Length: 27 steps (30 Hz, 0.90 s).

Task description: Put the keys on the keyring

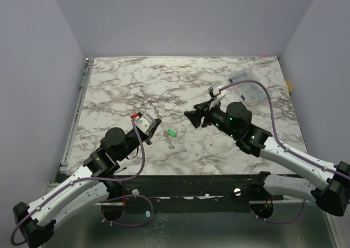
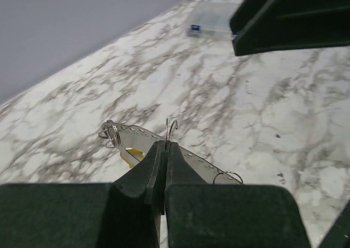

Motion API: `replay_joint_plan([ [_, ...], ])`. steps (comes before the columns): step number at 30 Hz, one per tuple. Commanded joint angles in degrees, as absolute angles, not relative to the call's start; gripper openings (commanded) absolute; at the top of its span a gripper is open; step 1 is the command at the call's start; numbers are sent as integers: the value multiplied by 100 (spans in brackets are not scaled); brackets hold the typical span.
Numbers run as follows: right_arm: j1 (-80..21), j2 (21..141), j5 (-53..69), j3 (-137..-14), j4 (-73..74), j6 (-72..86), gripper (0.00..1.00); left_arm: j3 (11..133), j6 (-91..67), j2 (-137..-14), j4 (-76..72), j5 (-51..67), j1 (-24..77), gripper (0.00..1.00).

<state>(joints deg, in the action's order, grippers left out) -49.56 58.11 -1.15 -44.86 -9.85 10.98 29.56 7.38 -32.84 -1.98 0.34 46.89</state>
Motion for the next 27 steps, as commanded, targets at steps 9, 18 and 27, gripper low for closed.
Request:
replay_joint_plan([
  [9, -5001, 8739, -953, -6638, 2073, 2342, 56, 3172, 903, -2815, -26, -2365, 4093, 0],
  [18, -5018, 10633, -1037, -8476, 3515, 3714, 49, 3173, 854, -2633, -26, -2303, 3795, 0],
  [27, -5045, 11298, -978, -9127, 3766, 4605, 62, 3177, 755, -2509, -61, -2093, 3559, 0],
])
